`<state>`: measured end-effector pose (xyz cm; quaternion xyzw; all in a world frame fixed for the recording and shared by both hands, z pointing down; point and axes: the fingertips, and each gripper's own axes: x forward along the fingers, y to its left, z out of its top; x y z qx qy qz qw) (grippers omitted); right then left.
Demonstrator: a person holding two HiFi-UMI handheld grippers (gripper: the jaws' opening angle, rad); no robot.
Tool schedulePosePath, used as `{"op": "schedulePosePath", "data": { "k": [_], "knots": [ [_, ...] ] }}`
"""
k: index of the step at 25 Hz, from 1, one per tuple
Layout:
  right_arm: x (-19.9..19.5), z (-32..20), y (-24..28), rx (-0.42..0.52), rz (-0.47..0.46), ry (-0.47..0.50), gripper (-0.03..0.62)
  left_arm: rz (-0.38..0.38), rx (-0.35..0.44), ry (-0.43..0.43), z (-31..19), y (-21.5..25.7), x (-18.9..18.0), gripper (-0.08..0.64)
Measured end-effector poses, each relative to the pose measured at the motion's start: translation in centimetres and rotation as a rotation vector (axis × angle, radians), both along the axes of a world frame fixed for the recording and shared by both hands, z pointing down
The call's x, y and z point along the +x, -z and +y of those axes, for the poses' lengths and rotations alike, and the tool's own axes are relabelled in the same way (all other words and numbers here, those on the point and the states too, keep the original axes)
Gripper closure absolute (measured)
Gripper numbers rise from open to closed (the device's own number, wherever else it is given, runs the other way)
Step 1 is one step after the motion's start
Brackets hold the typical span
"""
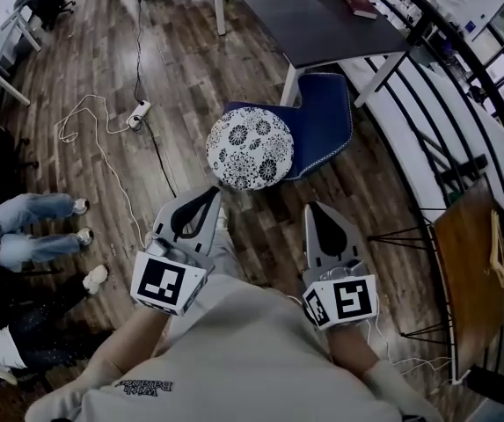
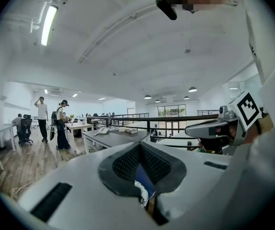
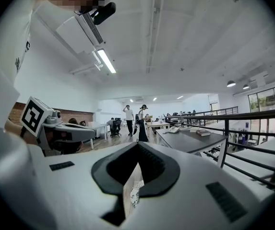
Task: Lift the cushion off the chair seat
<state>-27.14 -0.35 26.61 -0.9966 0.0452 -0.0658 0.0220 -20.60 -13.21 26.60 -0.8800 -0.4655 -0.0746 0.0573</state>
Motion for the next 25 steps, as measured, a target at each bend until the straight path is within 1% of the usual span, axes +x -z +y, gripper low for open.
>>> {"op": "schedulePosePath", "data": {
  "k": [3, 6, 10, 14, 19, 25],
  "knots": [
    [3.3, 0.2, -0.3, -0.001, -0.014, -0.007, 0.591, -0.009, 0.004, -0.008, 0.3, -0.2, 3.4, 0.555],
    [6.5, 0.3, -0.4, -0.007, -0.025, -0.016, 0.591, -0.029, -0.008, -0.015, 0.6, -0.3, 6.8, 0.555],
    [10.5, 0.6, 0.2, -0.020, -0.029, -0.035, 0.591, -0.015, 0.023, -0.023, 0.8, -0.2, 11.2, 0.555],
    [14.4, 1.1, 1.0, -0.028, -0.039, -0.068, 0.591, -0.031, 0.000, -0.035, 0.9, 0.2, 15.6, 0.555],
    [19.9, 1.9, 1.7, -0.040, -0.041, -0.121, 0.591, -0.043, -0.006, -0.080, 1.3, 0.1, 21.1, 0.555],
    [26.1, 2.4, 2.6, -0.046, -0.019, -0.186, 0.591, -0.043, -0.016, -0.149, 2.5, 0.4, 27.3, 0.555]
  ]
}}
